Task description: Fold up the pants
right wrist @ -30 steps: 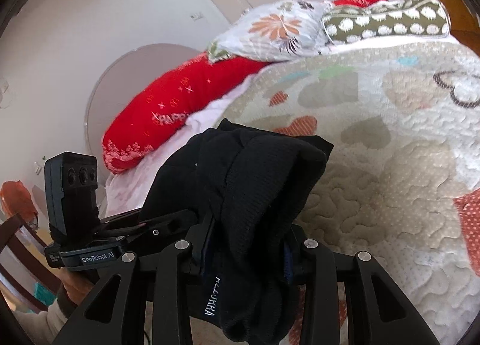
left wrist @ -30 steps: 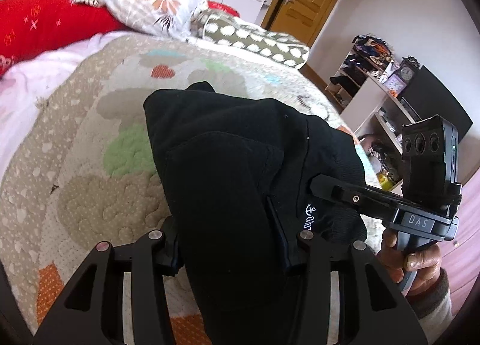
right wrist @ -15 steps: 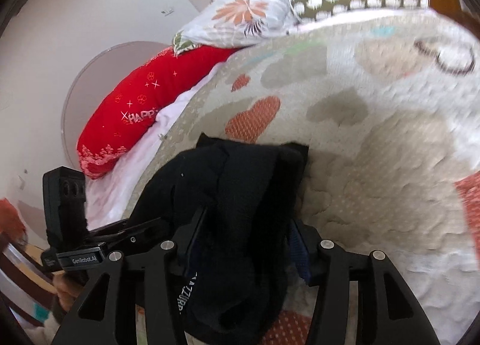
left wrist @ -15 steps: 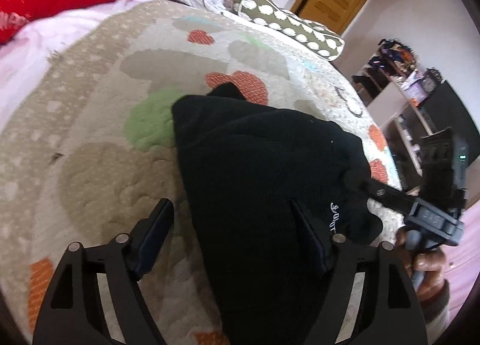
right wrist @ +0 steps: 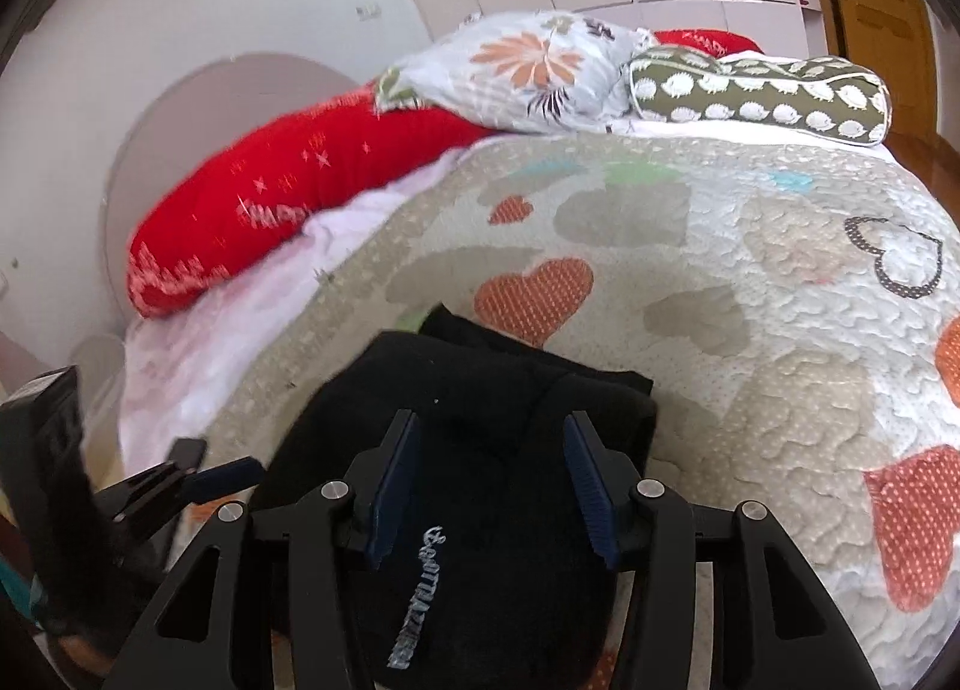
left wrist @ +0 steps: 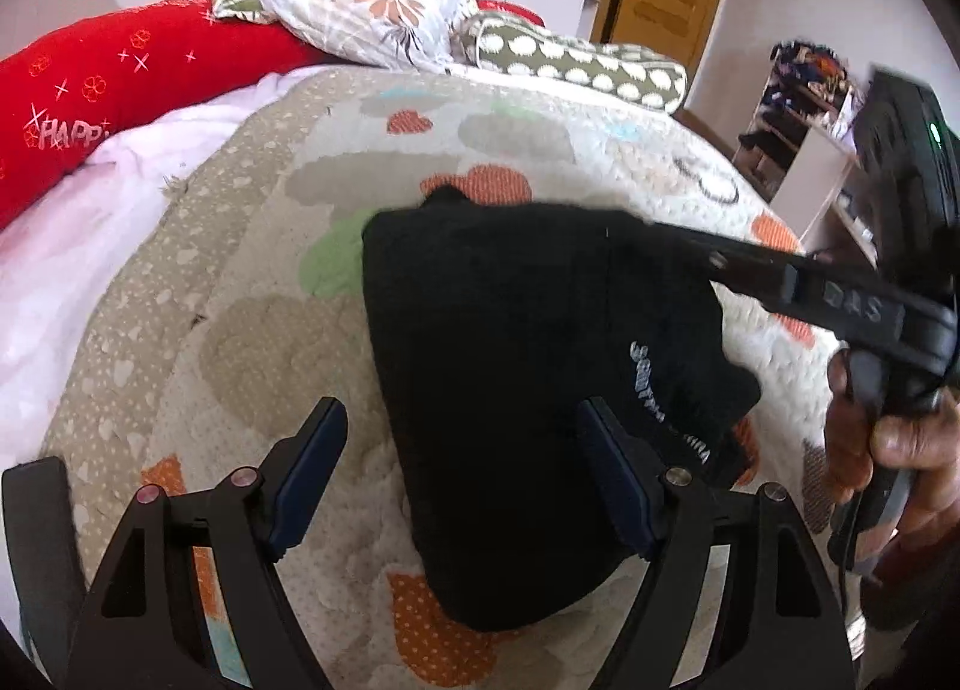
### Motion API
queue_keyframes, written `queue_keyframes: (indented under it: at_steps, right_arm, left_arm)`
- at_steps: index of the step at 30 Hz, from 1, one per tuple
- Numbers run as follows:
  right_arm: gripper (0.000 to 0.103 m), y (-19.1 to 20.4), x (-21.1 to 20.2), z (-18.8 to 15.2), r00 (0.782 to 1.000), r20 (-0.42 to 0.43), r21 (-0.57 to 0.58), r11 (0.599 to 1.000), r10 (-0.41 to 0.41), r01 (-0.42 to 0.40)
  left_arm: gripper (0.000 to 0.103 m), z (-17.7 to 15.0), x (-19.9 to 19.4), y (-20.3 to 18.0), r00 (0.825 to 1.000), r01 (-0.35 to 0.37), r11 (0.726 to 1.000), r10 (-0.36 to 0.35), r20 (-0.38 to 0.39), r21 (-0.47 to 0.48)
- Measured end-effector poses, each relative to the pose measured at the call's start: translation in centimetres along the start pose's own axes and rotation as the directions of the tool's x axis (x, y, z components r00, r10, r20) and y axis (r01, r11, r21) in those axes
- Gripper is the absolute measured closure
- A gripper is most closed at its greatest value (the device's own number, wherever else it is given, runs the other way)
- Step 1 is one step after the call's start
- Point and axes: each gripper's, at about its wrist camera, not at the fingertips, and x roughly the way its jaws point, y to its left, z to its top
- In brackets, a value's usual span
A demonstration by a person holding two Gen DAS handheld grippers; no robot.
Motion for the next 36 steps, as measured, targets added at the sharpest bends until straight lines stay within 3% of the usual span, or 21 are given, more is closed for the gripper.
queue_keyframes:
  at_steps: [3, 8, 12, 17, 21, 25, 28, 36]
  right_arm:
    - [0.053, -0.5, 1.7, -0.1, 0.998, -0.029, -0.004, 0.999, -0.051, 0.050]
    - [0.051, -1.3, 3.4, -0.2, 0.997, -0.057, -0.007, 0.999, -0.051, 0.051]
    - [0.050, -0.6, 2.4, -0.2, 0.996, -0.057, -0.049, 0.996, -0.072, 0.069]
    - [0.037, 0.5, -0.6, -1.3, 0.993, -0.023, -0.081, 0.990, -0.117, 0.115]
    - [0.035, 1.0, -2.6, -2.9, 0.992, -0.012, -0.080, 0.989, -0.128, 0.127]
    - [0.035, 1.1, -2.0, -5.2, 0.974, -0.069, -0.093, 0.974, -0.214, 0.207]
    - [0.036, 1.0, -1.4, -6.1, 0.975, -0.094, -0.074, 0.978, -0.202, 0.196]
    - [0.034, 4.0, -7.6, -5.8, 0.985, 0.074, -0.069, 0.984, -0.157, 0.162]
  left_arm:
    - [0.021, -0.3, 0.7, 0.3, 1.000, 0.007, 1.000, -0.007, -0.007, -0.021]
    - [0.014, -0.7, 1.9, 0.6, 1.000, 0.013, 0.999, -0.014, -0.016, -0.044]
    - [0.014, -0.8, 1.8, 0.6, 1.000, 0.018, 0.998, -0.018, -0.015, -0.059]
    - [0.015, -1.0, 0.6, 0.3, 1.000, 0.004, 0.998, -0.004, 0.000, -0.057]
    - [0.015, -1.3, -0.6, 0.2, 1.000, -0.008, 0.998, 0.009, 0.019, -0.056]
    - [0.015, -1.8, -1.6, 0.3, 0.999, -0.027, 0.998, 0.029, 0.039, -0.064]
    - [0.015, -2.2, -2.2, 0.1, 0.998, -0.035, 0.997, 0.038, 0.046, -0.067]
    - [0.015, -2.8, -5.4, -0.4, 0.989, -0.076, 0.996, 0.082, 0.122, -0.055]
